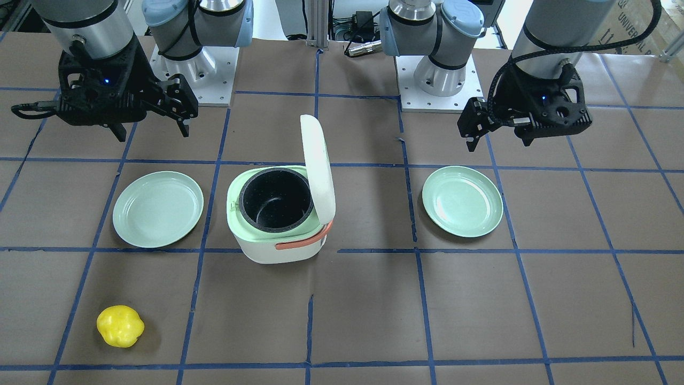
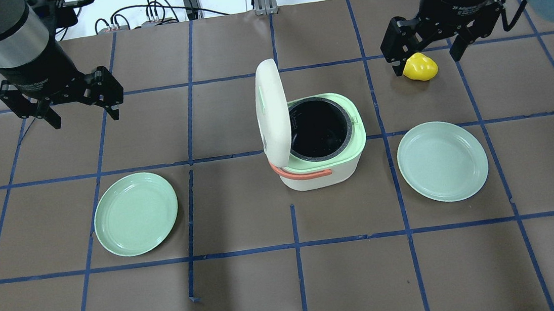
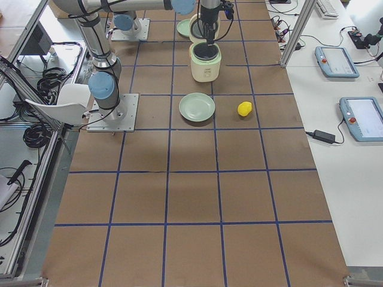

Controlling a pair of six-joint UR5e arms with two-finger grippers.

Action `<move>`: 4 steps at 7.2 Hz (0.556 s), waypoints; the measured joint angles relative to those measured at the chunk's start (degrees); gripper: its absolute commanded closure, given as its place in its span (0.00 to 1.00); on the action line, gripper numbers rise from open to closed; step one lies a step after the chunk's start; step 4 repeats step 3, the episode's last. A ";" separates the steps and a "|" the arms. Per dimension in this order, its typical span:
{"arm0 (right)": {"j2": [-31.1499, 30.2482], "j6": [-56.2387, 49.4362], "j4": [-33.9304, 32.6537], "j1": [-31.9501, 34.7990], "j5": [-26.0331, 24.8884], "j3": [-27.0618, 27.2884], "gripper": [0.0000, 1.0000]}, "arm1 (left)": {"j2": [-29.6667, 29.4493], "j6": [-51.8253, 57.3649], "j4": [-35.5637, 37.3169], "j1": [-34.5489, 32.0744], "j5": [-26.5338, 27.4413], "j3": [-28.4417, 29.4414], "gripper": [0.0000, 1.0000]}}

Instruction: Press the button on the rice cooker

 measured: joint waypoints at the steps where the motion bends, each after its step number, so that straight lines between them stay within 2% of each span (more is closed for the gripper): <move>1: -0.01 0.00 -0.03 0.00 0.04 0.01 0.00 | 0.00 0.00 0.01 0.00 0.00 0.00 0.00; 4: 0.29 0.00 -0.30 0.00 0.07 -0.26 0.00 | 0.00 0.00 0.03 0.00 0.00 0.00 0.00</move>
